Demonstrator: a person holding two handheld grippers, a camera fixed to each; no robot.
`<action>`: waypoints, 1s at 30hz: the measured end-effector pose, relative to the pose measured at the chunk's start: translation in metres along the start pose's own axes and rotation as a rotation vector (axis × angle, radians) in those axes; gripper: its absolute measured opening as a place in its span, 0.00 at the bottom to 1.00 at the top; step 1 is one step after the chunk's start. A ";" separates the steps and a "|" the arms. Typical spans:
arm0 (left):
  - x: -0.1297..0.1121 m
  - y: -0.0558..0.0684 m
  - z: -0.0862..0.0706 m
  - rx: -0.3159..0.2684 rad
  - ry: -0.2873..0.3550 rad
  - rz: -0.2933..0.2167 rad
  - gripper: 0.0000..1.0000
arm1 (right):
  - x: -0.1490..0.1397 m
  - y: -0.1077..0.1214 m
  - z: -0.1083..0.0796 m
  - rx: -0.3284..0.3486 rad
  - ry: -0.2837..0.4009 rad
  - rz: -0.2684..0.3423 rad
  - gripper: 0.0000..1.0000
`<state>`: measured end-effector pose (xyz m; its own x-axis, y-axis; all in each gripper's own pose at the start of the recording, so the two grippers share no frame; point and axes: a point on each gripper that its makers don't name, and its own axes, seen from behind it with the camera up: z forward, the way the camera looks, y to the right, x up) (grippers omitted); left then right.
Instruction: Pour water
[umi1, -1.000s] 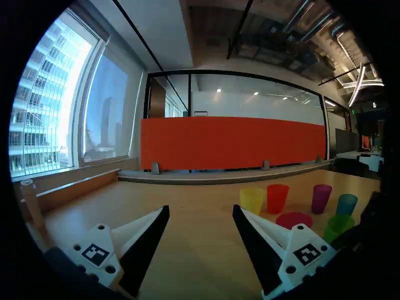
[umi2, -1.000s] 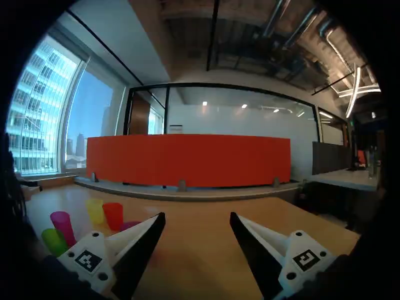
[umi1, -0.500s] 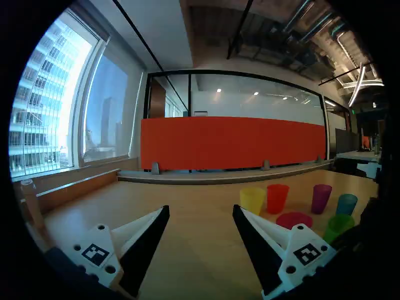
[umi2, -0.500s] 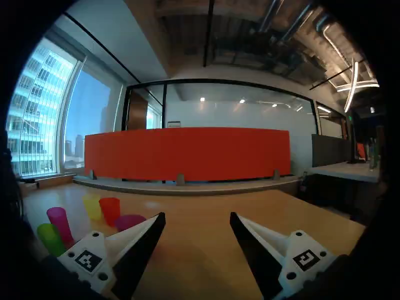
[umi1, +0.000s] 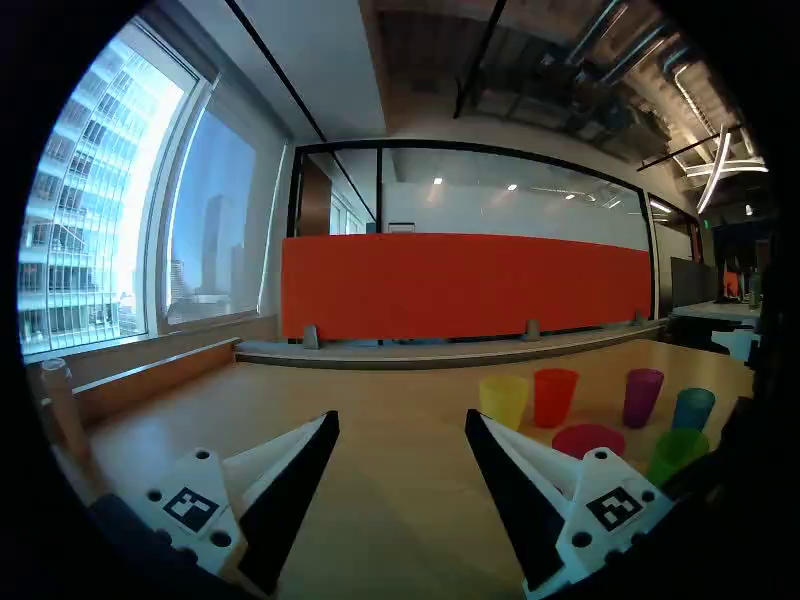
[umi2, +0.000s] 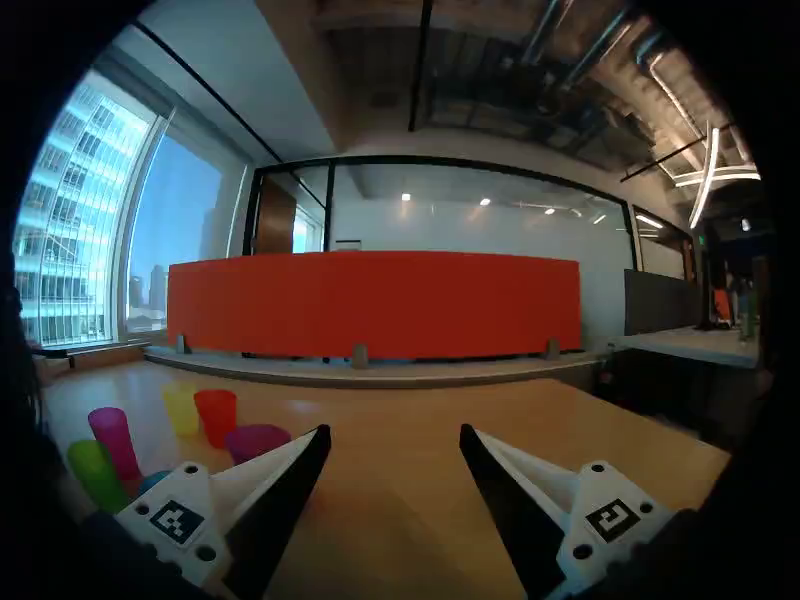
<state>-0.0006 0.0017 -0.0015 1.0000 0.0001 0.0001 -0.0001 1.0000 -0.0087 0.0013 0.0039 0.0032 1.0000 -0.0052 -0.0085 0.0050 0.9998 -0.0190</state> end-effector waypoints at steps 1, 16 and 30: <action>0.000 0.000 0.000 0.000 0.000 0.000 0.94 | -0.001 0.000 0.001 -0.001 -0.001 0.000 1.00; 0.001 0.000 0.000 0.000 0.000 0.000 0.94 | -0.002 0.001 -0.002 -0.004 -0.009 0.003 1.00; 0.000 0.000 0.000 0.000 0.000 0.000 0.94 | -0.002 0.001 -0.003 -0.001 -0.009 0.005 1.00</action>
<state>-0.0001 0.0022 -0.0011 1.0000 0.0001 -0.0001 -0.0001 1.0000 -0.0086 -0.0004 0.0053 -0.0001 1.0000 -0.0004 0.0000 0.0004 0.9998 -0.0197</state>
